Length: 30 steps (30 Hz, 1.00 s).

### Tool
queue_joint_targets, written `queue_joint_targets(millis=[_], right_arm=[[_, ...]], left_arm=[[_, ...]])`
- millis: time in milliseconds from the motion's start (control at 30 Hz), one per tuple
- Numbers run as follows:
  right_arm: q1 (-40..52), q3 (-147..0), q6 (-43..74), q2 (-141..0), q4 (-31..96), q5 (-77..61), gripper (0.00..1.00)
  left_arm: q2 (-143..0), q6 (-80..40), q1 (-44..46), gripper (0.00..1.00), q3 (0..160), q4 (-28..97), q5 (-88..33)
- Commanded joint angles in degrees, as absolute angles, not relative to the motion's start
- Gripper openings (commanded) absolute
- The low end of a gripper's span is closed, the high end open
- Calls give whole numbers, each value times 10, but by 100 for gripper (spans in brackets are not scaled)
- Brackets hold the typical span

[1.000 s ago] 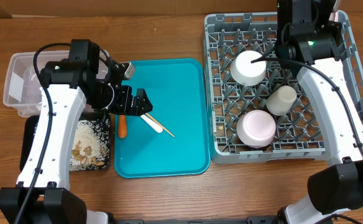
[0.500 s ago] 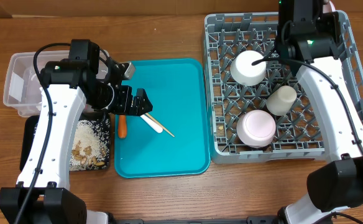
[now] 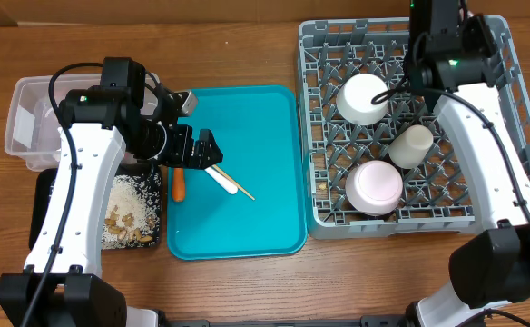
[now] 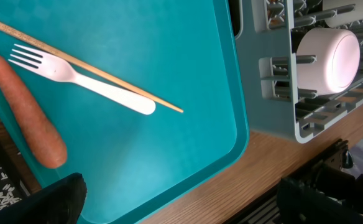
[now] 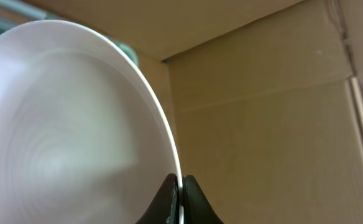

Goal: Sort waste into correct bins and load items into the dishwasher
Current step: 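Hold the plate in the rack slots with the right gripper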

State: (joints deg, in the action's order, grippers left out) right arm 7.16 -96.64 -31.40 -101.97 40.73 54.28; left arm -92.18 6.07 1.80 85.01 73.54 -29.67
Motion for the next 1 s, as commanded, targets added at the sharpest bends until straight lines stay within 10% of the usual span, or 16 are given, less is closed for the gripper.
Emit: queue_joint_targets(millis=[0,967], right_arm=[[70,-945,-321,-1023,385,544,4],[70,-929,-319,-1034,347,511,4]], left_arm=[[-926,55,19,100,860,735,-294],[-926,55,19,100,860,735,-294]])
